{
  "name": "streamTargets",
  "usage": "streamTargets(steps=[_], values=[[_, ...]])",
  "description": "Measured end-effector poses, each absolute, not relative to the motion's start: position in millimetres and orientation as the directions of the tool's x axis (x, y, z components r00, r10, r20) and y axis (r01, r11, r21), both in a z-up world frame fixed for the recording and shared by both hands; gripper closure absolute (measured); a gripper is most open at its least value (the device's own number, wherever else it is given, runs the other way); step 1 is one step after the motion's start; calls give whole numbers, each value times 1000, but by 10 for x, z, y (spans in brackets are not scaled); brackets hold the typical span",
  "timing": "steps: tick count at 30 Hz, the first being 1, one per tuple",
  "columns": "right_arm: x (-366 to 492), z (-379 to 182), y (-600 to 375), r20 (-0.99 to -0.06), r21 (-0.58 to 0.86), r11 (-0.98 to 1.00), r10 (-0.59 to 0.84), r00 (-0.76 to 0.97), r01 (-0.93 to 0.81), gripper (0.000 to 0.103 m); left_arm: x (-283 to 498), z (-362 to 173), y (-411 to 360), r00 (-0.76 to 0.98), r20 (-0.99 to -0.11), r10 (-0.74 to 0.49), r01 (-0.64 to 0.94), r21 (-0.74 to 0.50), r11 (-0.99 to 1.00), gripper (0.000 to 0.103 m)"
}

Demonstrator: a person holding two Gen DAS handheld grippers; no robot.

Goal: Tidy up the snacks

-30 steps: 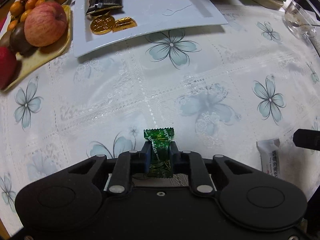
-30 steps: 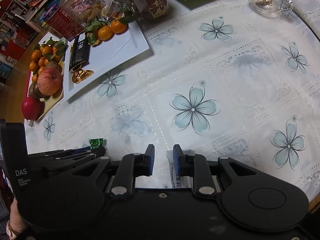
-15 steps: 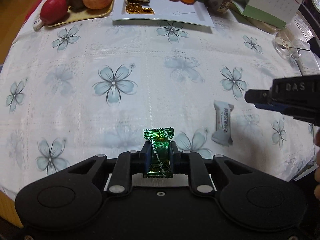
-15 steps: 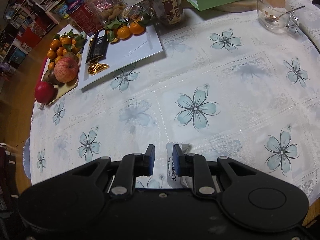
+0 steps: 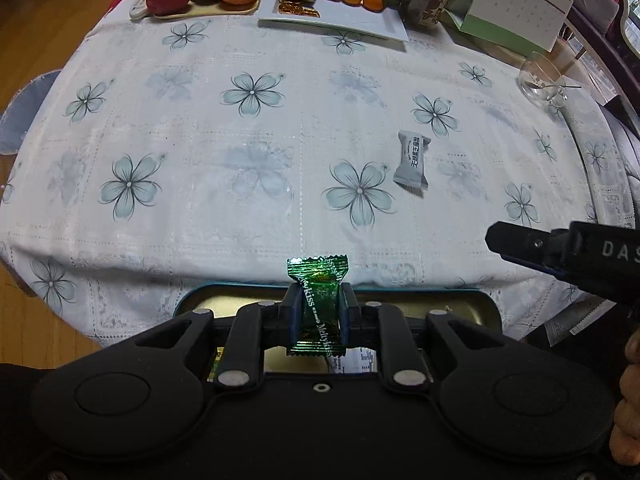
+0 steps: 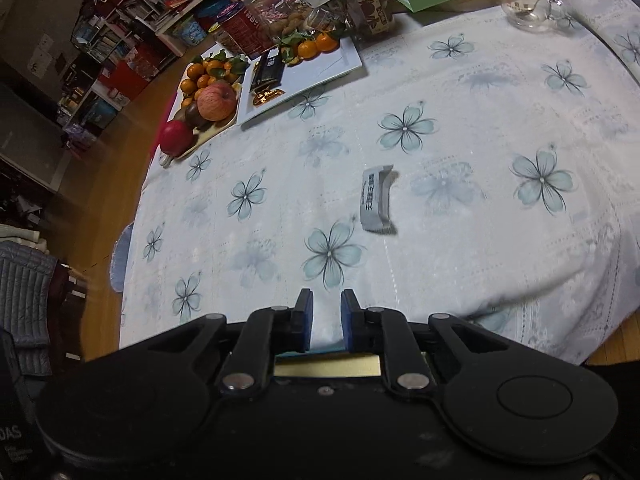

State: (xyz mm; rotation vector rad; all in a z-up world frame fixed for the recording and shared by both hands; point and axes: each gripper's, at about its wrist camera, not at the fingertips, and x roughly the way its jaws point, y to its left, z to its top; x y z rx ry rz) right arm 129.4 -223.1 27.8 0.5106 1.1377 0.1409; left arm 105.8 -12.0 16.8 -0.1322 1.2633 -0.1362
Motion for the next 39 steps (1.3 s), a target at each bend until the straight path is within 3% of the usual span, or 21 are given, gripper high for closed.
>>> streamTargets(steps=[3, 6, 10, 19, 24, 27, 30, 34, 39], values=[[1263, 316, -2234, -840, 409, 898, 301, 451, 161, 81, 1077, 160, -75, 310, -933, -182, 13, -187, 982, 79], [1512, 300, -2293, -857, 382, 898, 254, 448, 220, 48, 1200, 146, -39, 323, -931, -172, 4, -181, 984, 79], [1994, 132, -2344, -877, 381, 880, 247, 413, 283, 49, 1488, 87, 0, 345, -929, -137, 2, -145, 989, 79], [2840, -366, -2010, -939, 220, 936, 128, 318, 274, 49, 2076, -177, 111, 341, -934, -105, 6, -110, 994, 79], [3017, -683, -1898, -967, 160, 939, 86, 240, 306, 50, 2187, -373, 179, 270, -952, -143, -28, -156, 987, 79], [3070, -826, -1817, -977, 122, 945, 60, 203, 305, 58, 2202, -381, 157, 249, -952, -177, -25, -189, 982, 79], [3063, -919, -1750, -983, 64, 954, 10, 181, 293, 81, 2203, -332, 121, 259, -947, -188, -8, -197, 980, 79], [2980, -853, -1735, -977, 43, 960, -18, 213, 277, 83, 2173, -281, 146, 274, -942, -196, -6, -205, 979, 79], [2711, -471, -1814, -951, 131, 960, 52, 305, 246, 83, 2006, -167, 244, 321, -931, -176, -23, -193, 981, 79]])
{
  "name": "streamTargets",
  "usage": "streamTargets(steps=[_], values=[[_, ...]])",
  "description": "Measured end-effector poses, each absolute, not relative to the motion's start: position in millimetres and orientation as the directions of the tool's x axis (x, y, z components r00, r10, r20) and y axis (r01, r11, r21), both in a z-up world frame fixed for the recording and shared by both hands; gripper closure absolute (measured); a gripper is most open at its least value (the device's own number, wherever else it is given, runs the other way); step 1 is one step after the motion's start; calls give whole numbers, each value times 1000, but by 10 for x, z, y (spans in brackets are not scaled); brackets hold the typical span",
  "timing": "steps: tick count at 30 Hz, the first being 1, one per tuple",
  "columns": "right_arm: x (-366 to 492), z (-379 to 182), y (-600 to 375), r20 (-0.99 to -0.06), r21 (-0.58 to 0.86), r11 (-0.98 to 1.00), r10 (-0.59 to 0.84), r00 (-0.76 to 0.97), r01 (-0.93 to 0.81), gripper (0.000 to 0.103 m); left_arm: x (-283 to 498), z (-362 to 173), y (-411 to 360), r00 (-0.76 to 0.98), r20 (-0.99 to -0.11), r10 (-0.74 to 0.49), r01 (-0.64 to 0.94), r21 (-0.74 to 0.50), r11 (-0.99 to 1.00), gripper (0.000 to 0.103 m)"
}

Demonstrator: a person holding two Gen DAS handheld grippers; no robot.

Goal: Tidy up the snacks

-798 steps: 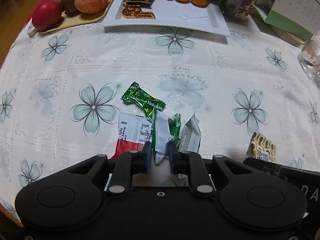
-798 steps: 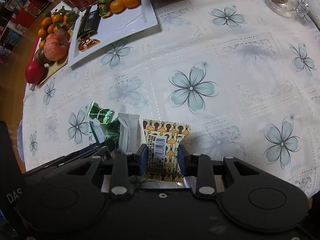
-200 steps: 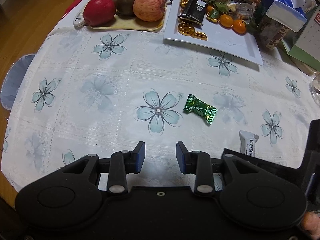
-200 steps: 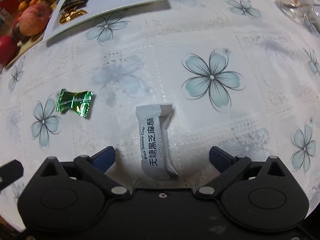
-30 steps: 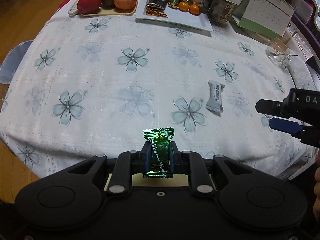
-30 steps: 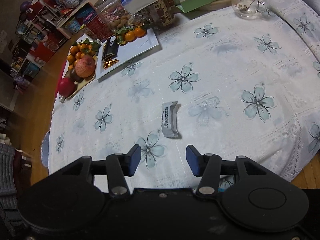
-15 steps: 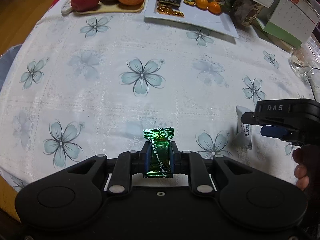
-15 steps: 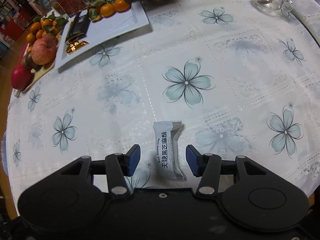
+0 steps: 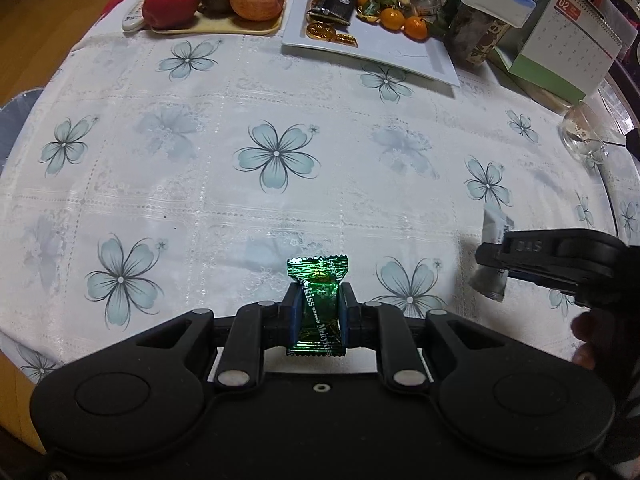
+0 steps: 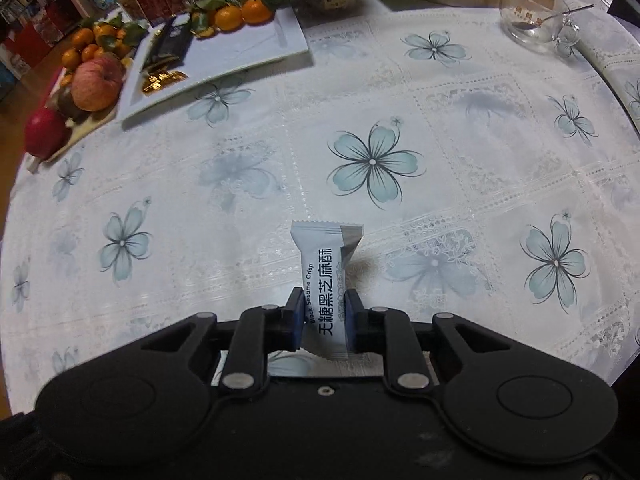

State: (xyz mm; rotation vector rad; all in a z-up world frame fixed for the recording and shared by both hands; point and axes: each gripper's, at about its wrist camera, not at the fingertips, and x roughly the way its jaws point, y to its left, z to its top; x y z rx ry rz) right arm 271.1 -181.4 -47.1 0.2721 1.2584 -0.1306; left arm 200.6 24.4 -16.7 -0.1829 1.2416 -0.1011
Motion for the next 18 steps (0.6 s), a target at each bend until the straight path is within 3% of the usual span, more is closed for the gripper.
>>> streamTargets(steps=[8, 18], values=[[1935, -21, -1971, -924, 269, 926, 170, 343, 266, 82, 1478, 84, 270, 353, -916, -192, -52, -224, 973, 79], [969, 181, -1861, -920, 272, 946, 201, 335, 179, 81, 923, 200, 57, 332, -921, -204, -19, -223, 975, 79]])
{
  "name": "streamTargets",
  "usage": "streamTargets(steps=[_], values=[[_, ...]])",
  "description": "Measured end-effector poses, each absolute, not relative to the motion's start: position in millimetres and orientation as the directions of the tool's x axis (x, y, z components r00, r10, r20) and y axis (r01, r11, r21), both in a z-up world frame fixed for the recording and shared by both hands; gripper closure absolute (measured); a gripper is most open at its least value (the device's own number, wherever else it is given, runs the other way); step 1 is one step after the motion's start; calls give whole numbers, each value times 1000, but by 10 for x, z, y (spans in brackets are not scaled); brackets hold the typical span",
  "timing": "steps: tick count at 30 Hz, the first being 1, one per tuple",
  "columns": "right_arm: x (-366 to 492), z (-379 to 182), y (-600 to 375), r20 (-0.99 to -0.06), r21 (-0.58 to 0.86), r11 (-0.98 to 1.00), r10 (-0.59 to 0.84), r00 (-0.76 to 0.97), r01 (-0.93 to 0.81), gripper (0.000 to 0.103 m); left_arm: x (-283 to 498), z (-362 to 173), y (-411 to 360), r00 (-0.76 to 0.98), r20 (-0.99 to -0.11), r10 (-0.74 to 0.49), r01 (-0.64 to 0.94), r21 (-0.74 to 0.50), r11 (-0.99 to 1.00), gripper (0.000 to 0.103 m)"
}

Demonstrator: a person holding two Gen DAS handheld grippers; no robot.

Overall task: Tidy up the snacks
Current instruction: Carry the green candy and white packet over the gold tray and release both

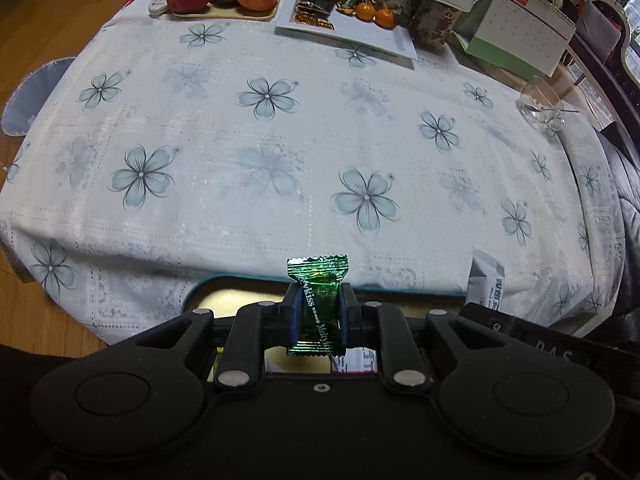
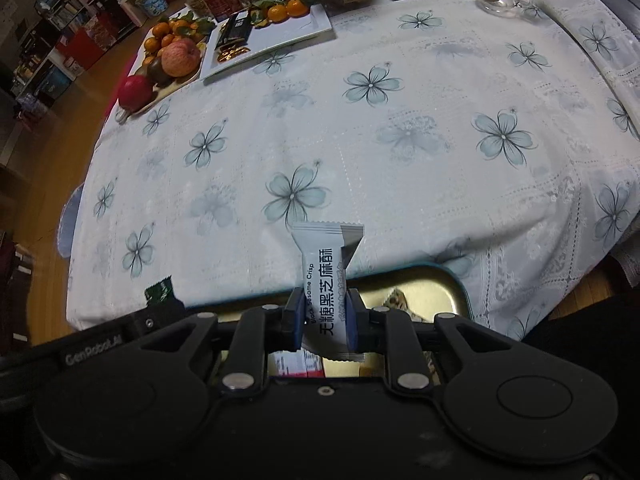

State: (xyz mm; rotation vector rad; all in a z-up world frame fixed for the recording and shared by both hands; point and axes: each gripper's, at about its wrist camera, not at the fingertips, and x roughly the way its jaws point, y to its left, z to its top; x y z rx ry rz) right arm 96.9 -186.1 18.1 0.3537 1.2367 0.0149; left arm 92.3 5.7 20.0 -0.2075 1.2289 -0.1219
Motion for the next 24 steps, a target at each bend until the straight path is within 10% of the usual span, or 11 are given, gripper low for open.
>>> streamTargets(steps=[15, 19, 24], values=[[823, 94, -1720, -945, 247, 955, 200, 257, 165, 79, 976, -5, -48, 218, -962, -163, -24, -173, 985, 77], [864, 96, -1750, -943, 249, 953, 198, 266, 173, 44, 979, 3, -85, 234, -963, -132, 6, -134, 991, 67], [832, 85, -1795, -934, 253, 952, 195, 299, 170, 36, 914, -9, -3, 253, -954, -159, -23, -171, 985, 62]])
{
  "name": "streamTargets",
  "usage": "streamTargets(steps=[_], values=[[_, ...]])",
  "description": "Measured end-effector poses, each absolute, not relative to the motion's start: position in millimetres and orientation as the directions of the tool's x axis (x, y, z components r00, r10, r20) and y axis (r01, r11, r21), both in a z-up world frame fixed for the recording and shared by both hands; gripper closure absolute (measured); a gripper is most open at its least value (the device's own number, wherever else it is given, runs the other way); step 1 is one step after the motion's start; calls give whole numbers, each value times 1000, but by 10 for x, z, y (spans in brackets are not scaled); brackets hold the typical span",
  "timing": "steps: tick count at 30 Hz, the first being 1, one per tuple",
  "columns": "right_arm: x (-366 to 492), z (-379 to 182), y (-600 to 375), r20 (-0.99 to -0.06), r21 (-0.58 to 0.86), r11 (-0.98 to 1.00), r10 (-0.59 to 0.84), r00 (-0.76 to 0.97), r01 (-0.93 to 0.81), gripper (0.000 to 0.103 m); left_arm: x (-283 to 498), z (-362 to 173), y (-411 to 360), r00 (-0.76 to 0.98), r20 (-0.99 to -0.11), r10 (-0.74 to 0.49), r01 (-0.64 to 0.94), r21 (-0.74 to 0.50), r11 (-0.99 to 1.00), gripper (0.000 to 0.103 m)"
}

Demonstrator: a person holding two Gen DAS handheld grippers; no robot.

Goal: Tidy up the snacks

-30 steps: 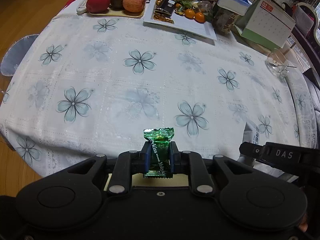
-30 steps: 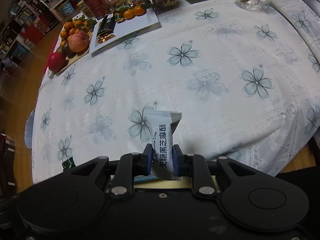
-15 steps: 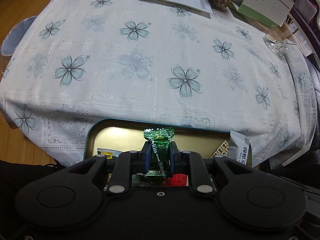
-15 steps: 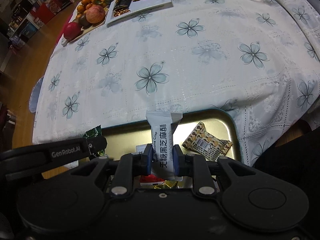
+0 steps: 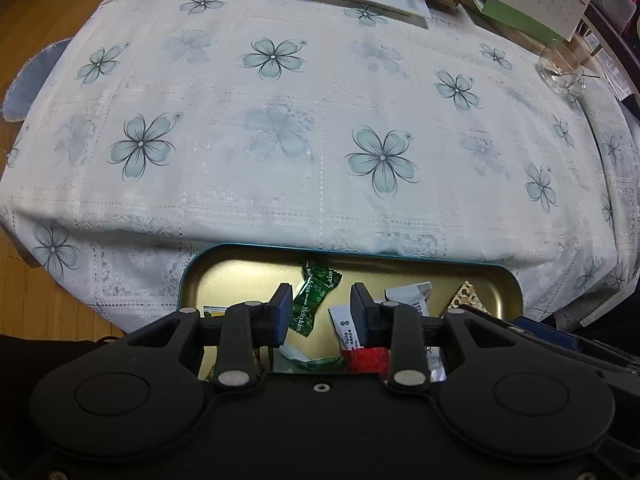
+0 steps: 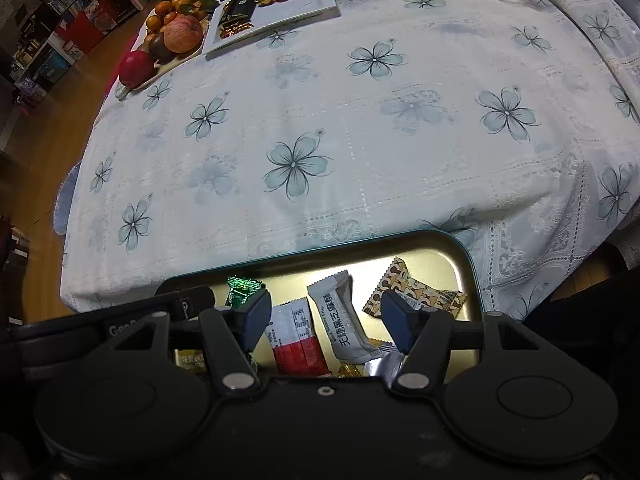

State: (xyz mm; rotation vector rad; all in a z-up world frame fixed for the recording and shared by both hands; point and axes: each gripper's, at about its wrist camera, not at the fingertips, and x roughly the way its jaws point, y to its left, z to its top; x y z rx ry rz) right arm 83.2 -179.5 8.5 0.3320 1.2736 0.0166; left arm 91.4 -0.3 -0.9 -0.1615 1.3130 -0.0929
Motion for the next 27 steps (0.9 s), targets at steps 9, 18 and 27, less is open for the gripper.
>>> streamTargets(steps=[9, 18, 27], values=[[483, 43, -1857, -904, 218, 965, 142, 403, 148, 26, 495, 3, 152, 363, -926, -103, -122, -157, 980, 62], [40, -19, -1877, -869, 162, 980, 84, 488, 119, 21, 92, 65, 123, 507, -862, 15, -128, -58, 990, 60], [-376, -79, -1849, -822, 69, 991, -6, 569, 111, 13, -223, -20, 55, 553, -832, 48, -122, -23, 992, 53]])
